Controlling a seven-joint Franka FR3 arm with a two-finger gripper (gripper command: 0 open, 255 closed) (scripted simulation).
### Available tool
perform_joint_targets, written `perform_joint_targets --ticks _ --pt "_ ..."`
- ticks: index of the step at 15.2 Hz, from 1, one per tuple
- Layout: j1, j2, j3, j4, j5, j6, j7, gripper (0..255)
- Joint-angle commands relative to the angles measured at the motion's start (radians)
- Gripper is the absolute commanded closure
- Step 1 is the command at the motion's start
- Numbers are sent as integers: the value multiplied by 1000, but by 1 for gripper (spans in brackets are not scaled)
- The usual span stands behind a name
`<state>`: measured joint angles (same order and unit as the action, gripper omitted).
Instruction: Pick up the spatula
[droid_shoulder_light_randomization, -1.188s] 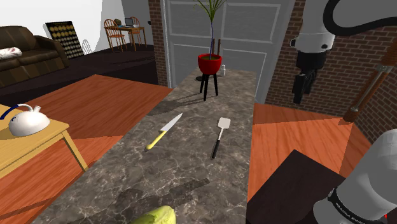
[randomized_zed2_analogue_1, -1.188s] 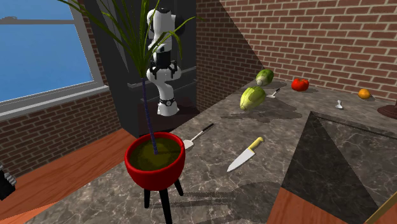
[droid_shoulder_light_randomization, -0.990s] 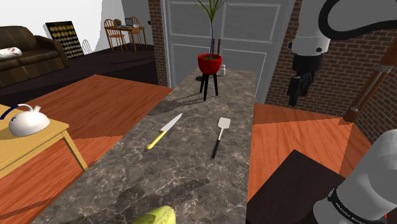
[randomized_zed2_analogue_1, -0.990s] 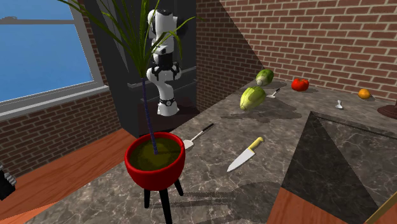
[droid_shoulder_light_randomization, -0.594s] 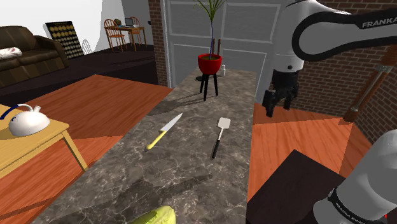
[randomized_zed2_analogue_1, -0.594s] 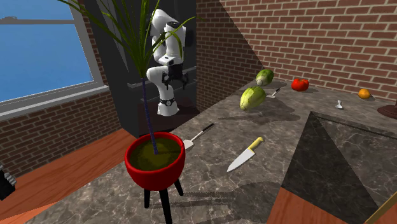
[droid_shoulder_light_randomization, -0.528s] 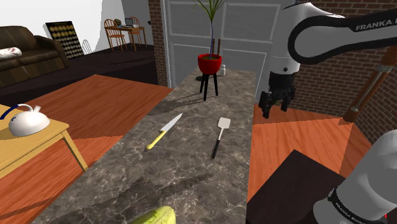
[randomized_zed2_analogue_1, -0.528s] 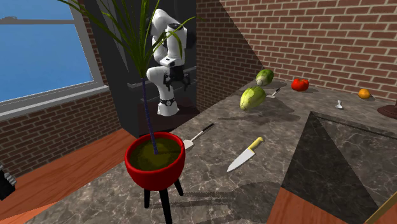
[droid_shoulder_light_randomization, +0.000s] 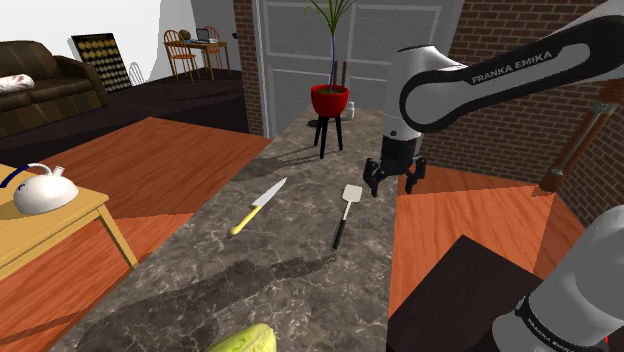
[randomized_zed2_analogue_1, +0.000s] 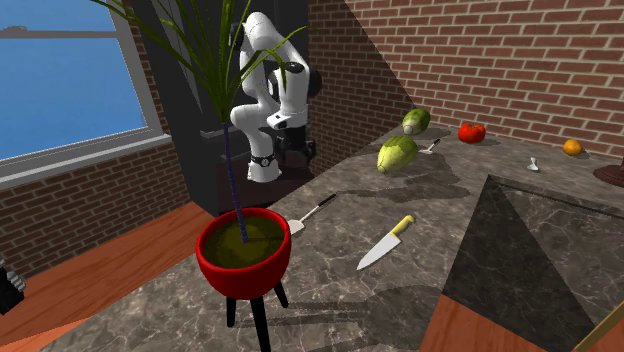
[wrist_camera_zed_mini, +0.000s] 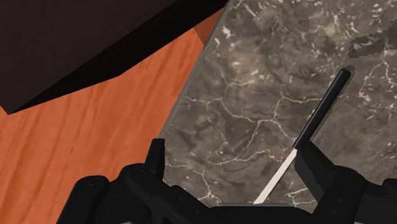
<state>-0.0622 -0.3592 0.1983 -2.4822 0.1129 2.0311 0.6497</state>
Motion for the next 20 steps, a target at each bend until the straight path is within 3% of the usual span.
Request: perform_joint_targets --ticks 1,10,20 --pt "-10 74 25 24 7 64 96 0" --pt "-43 429 63 203 -54 288 494 0" --pt "-37 519 55 188 -80 393 523 0"
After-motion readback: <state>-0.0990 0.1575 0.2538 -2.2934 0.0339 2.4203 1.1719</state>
